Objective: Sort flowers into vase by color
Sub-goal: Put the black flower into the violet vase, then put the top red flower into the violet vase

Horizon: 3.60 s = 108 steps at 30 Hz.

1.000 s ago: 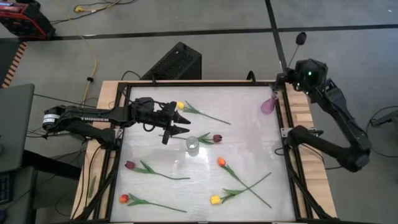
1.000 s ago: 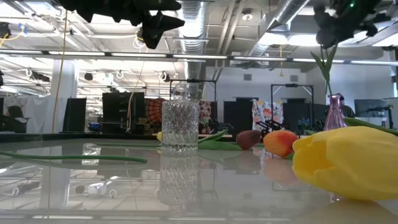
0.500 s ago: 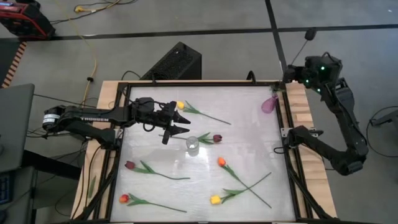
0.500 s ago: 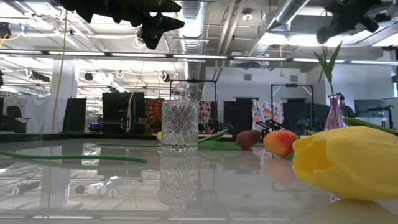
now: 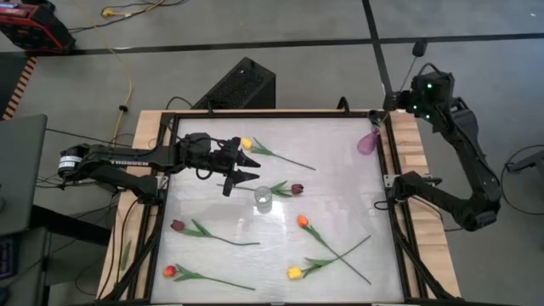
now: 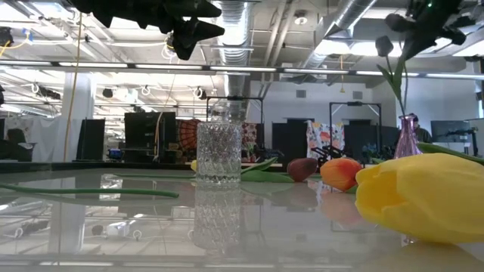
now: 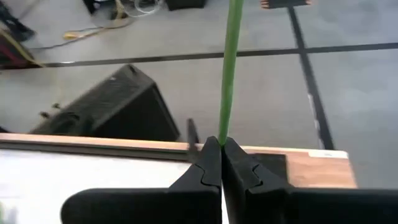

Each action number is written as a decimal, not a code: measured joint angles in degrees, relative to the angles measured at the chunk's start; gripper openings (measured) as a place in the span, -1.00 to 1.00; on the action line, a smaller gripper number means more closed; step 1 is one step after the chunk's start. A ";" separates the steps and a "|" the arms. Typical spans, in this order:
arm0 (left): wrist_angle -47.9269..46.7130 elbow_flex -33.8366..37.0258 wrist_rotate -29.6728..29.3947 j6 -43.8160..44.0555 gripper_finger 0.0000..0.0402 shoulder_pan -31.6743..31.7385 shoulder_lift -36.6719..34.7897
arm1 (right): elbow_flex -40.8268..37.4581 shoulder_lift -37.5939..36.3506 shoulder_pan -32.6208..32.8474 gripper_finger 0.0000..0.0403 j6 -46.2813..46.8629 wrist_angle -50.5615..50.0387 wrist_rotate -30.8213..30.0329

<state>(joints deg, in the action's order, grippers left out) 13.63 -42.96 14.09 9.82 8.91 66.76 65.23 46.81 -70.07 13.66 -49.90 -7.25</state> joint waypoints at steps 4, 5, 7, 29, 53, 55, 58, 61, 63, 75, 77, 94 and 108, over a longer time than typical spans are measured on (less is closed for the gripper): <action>0.00 0.00 0.00 0.00 -0.16 -0.01 -0.01 | 0.04 -0.09 1.23 -0.89 0.27 0.13 -0.79; 0.00 0.00 0.00 0.00 -0.16 -0.01 0.00 | 0.04 -0.04 1.45 -0.89 0.28 -0.02 -0.78; 0.00 0.00 0.00 0.00 -0.16 -0.01 0.00 | 0.04 0.08 1.52 -0.89 0.26 -0.52 -0.75; -1.21 0.00 0.04 -0.19 -0.16 0.00 0.00 | -10.90 -4.47 1.58 -0.89 -0.21 6.10 -1.81; -1.31 0.00 -0.98 -0.78 -0.16 0.02 0.00 | -18.27 -7.21 7.59 -0.54 -3.04 6.49 -1.74; -1.33 0.00 -0.98 -0.79 -0.16 0.02 0.00 | -18.27 -7.94 7.92 -0.51 -3.72 5.60 -1.74; -1.36 0.00 -0.98 -0.81 -0.16 0.02 0.00 | -18.27 -9.47 7.81 -0.47 -5.61 4.05 -1.74; -1.40 0.00 -0.99 -1.21 -0.16 0.00 0.00 | -18.27 -11.35 7.68 -0.44 -6.59 2.37 -1.77; -1.38 0.00 -1.03 -1.83 -0.16 0.02 0.00 | -18.27 -12.68 7.68 -0.44 -6.61 1.74 -1.74; -1.33 0.00 -1.36 -1.83 -0.16 0.01 0.00 | -12.86 -14.14 8.20 -0.40 -7.73 -11.98 4.84; -1.33 0.00 -1.36 -1.81 -0.16 -0.01 0.00 | -12.47 -14.28 8.72 -0.35 -7.72 -14.50 6.96; -4.12 0.00 -1.48 -1.66 -0.16 -1.33 0.00 | -12.39 -14.26 22.33 -0.11 1.31 -21.43 26.90; -7.52 0.02 -3.46 -4.23 -0.16 -4.81 0.00 | -12.51 -13.97 43.71 -0.17 16.31 -20.37 24.93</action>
<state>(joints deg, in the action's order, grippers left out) 6.11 -42.94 10.62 5.59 4.10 66.76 52.72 32.84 -26.36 29.97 -70.27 17.68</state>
